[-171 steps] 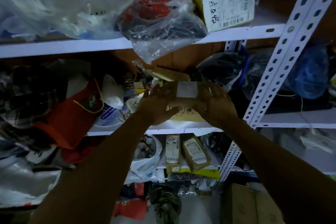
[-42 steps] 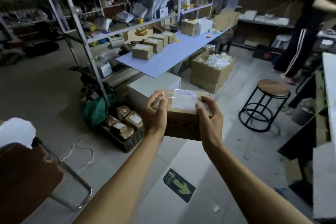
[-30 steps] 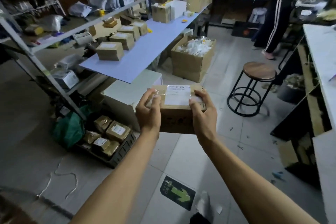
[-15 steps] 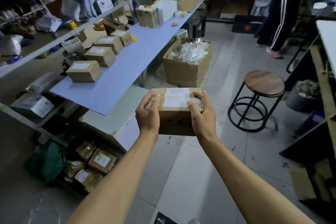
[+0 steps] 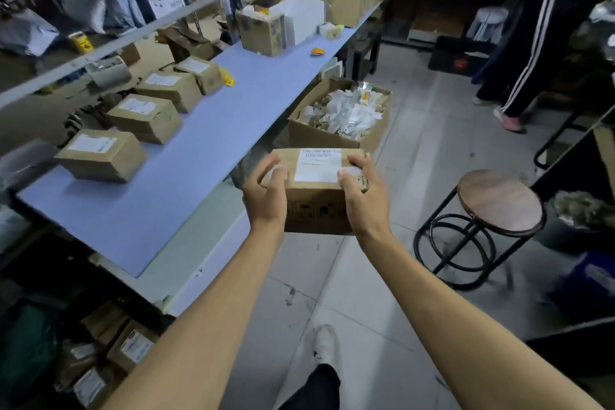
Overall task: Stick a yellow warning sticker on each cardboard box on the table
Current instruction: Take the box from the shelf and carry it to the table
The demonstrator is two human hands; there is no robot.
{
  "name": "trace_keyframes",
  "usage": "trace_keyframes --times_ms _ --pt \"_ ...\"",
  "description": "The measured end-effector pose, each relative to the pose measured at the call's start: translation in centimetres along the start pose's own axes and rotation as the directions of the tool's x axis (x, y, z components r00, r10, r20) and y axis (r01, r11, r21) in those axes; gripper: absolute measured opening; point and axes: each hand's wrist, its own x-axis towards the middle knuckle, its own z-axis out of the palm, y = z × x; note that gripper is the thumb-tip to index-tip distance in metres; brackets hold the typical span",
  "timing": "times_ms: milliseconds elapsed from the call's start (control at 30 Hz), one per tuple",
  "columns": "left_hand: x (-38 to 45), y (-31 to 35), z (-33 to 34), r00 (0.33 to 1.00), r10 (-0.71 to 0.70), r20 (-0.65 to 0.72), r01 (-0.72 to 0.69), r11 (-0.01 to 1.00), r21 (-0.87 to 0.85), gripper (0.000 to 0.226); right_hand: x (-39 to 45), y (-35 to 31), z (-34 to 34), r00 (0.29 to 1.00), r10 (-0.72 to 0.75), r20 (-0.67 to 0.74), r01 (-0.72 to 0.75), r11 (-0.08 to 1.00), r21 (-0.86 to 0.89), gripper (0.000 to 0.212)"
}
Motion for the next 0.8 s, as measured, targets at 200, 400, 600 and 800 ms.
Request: trace_keyframes --times_ms 200,400,600,800 --pt "11.9 1.3 6.6 0.998 0.054 -0.016 -0.052 0.996 0.074 0.031 12.3 -1.1 2.3 1.0 0.009 0.005 -0.009 1.0 0.016 0.032" --pt "21.3 1.8 13.2 0.997 0.068 0.023 -0.068 0.998 0.014 0.031 23.2 -1.5 3.3 1.0 -0.004 0.003 0.004 1.0 -0.021 0.03" --pt "29.8 1.0 19.0 0.998 0.053 0.015 -0.054 0.996 0.067 0.037 33.7 0.0 4.4 1.0 -0.004 0.013 0.004 1.0 0.0 0.023" --pt "38.5 -0.3 25.2 0.998 0.035 -0.056 -0.028 0.994 0.109 0.042 46.1 2.7 5.8 0.996 0.002 0.086 0.0 1.0 -0.025 0.042"
